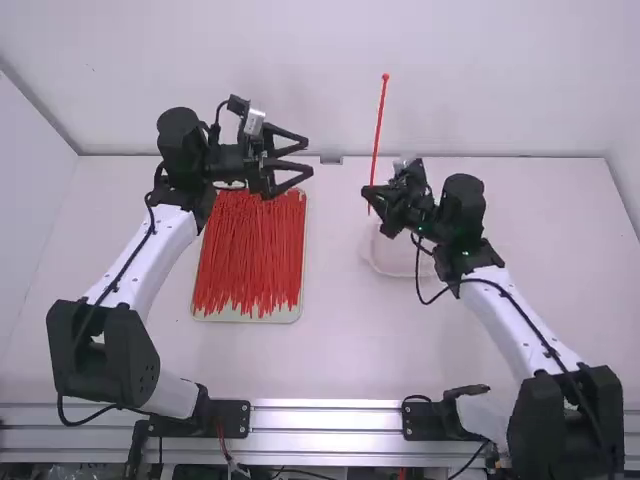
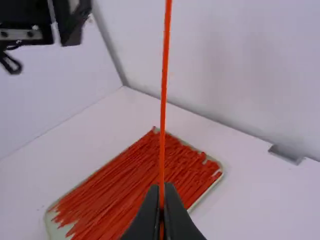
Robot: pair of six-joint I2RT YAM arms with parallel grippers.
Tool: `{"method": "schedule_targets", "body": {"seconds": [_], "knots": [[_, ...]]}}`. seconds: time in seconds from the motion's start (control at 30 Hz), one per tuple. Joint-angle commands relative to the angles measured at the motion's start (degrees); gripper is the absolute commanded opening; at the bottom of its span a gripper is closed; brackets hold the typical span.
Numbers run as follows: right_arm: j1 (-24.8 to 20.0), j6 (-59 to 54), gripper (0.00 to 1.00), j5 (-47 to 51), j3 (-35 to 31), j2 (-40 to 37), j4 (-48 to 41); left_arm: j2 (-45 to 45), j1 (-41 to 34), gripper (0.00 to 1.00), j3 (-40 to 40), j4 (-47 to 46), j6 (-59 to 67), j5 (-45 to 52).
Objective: Fasten the cable tie
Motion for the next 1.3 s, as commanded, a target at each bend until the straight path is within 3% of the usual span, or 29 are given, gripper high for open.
{"method": "schedule_targets", "body": {"seconds": [0.0, 0.13, 0.5, 0.83, 1.27], "knots": [[-0.17, 0.79, 0.0, 8.22, 3.91, 2.01, -1.86, -0.31, 0.04, 0.99, 1.18, 1.14, 0.94, -1.07], [-0.17, 3.43, 0.0, 20.59, 6.47, 3.56, -5.75, -0.31, 0.02, 0.99, 1.18, 1.31, 2.03, -3.13], [1.09, 1.46, 0.0, 37.24, 7.56, 4.76, -9.49, -0.31, 0.0, 0.99, 1.18, 0.13, 1.92, -5.35], [12.28, 3.41, 0.0, 62.75, 7.52, 4.76, -16.24, -0.31, 0.0, 0.99, 1.18, -0.61, 1.7, -5.33], [22.27, 11.78, 0.0, 82.6, 7.5, 9.22, -19.41, -0.31, 0.0, 0.99, 1.18, -3.34, 1.68, -5.57]]}}
